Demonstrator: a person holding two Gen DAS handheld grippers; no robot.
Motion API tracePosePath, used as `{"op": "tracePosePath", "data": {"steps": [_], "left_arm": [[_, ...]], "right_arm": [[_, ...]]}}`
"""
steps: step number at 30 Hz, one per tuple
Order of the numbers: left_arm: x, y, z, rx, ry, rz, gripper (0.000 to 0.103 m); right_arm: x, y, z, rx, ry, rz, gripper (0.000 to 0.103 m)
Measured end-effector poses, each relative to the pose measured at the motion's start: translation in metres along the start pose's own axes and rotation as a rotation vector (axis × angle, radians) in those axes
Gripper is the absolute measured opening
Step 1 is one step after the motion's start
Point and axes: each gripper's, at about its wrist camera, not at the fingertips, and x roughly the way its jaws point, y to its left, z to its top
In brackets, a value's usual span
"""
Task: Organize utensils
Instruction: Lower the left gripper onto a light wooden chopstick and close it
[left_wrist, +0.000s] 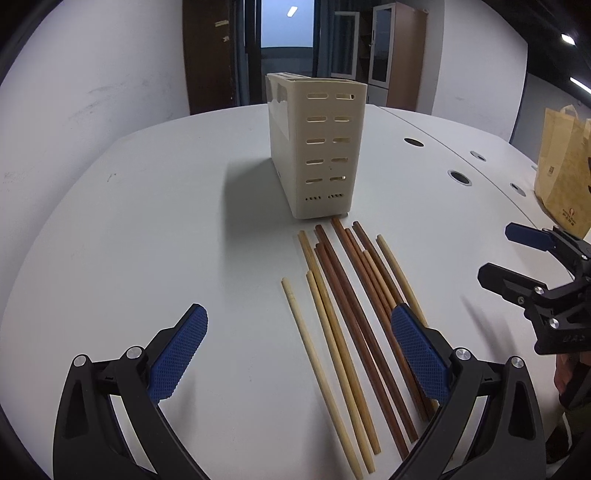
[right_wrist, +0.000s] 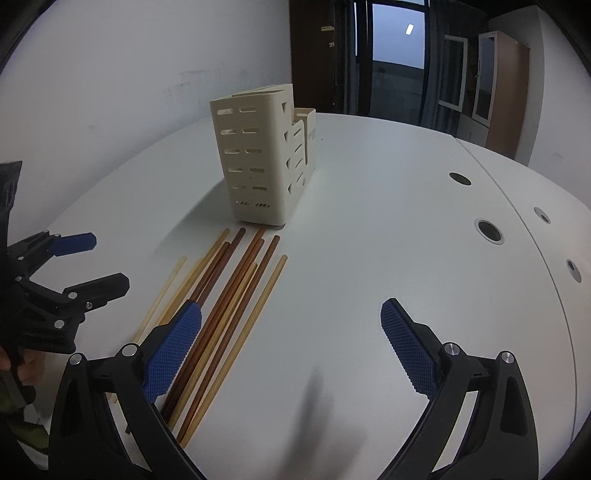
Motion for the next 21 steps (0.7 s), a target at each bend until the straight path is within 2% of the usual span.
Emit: {"op": "tracePosePath", "data": {"steps": [5, 9, 14, 20, 21], "left_arm": [[0.019, -0.002, 0.007, 0.038, 0.055, 0.005, 0.097], [0.034, 0.011, 0.011, -0.02, 0.12, -0.023, 0.097], [0.05, 0.026, 0.019, -0.057, 0.152, 0.0, 0.097], [0.069, 0.031, 0.021, -0.064, 0.225, -0.014, 0.091], [0.07, 0.03, 0.022, -0.062, 0.231, -0.015, 0.087]], "right_arm": [[0.018, -0.006, 0.017, 0.003, 0.043, 0.0, 0.099], [0.032, -0.01, 0.027, 0.008, 0.093, 0.01, 0.099], [0.055, -0.014, 0.036, 0.027, 0.162, 0.007, 0.099], [0.083, -0.018, 0.04, 0.051, 0.25, 0.003, 0.099], [0.086, -0.018, 0.041, 0.053, 0.256, -0.001, 0.099]]}}
